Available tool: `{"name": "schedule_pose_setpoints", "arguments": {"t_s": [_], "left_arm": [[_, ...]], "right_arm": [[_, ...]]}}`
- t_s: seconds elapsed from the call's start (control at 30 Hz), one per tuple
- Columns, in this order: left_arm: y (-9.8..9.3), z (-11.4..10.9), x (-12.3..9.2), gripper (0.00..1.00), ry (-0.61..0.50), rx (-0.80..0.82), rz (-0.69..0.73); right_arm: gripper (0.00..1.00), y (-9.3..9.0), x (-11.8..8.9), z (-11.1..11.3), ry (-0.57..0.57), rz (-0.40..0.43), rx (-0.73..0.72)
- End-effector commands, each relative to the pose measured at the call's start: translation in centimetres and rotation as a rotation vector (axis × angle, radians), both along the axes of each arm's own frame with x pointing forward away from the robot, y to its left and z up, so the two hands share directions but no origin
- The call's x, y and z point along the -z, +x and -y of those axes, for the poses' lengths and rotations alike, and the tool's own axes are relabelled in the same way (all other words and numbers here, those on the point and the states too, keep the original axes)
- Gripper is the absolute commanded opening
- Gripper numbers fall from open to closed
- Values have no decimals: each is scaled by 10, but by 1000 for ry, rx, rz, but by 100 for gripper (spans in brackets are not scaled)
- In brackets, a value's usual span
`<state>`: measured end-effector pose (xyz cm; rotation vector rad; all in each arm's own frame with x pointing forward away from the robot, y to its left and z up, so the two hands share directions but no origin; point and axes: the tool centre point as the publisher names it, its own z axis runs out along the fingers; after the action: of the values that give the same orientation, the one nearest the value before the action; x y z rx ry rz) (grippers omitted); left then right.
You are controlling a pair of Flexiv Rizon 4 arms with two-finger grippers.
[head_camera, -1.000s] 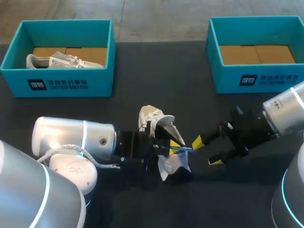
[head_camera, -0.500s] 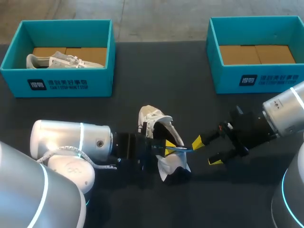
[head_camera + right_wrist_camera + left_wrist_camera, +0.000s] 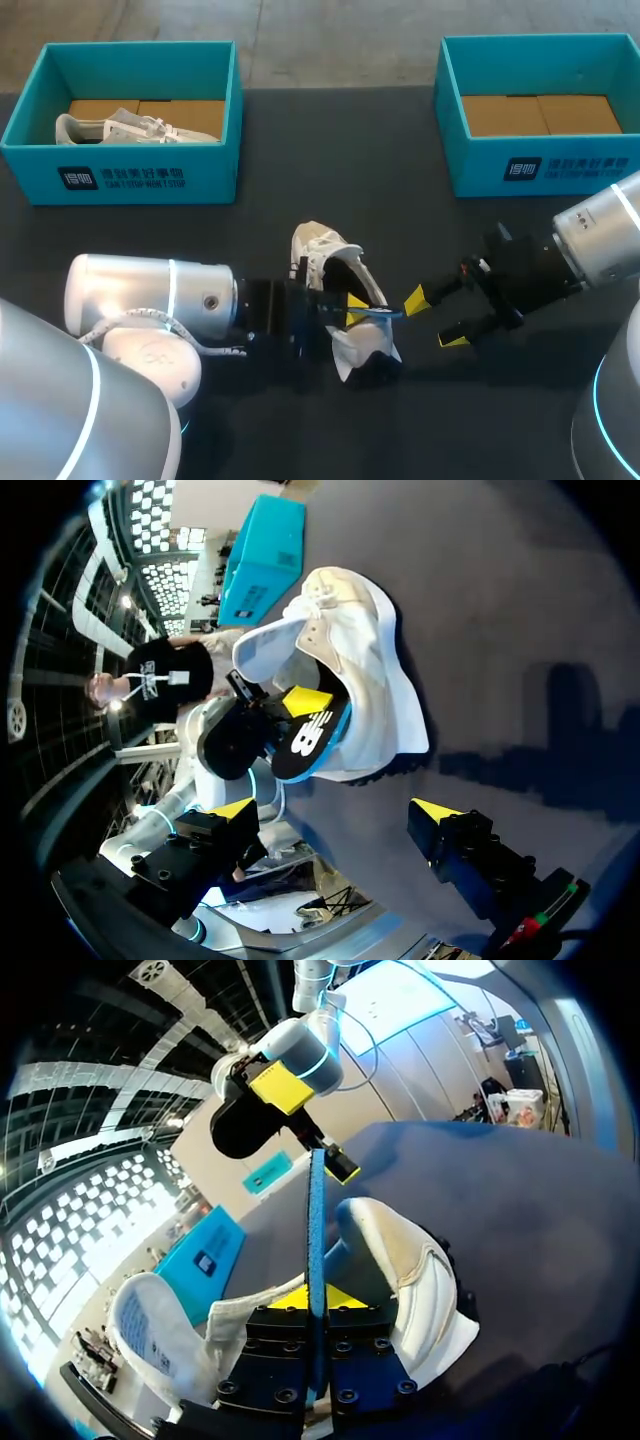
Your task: Take the shoe out of the shoebox, open the shoe tongue, remove and reinsert the insole, then place the shoe into the shoebox
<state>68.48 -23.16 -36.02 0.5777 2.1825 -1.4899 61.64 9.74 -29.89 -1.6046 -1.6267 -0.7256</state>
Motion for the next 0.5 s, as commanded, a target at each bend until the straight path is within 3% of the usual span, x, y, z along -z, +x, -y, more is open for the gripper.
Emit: {"name": "schedule_pose_setpoints", "arguments": {"t_s": [0.03,0.17,0.5], "left_arm": [[-1,1,-1,30,-5,4,-1],[-5,2,-7,38,-13,8,-2],[-14,6,-20,31,-34,37,7]], "right_arm": [[100,-1,0,-1,-4,1,2],[100,-1,0,-1,-4,1,2],[100,-1,0,-1,-4,1,2]]}}
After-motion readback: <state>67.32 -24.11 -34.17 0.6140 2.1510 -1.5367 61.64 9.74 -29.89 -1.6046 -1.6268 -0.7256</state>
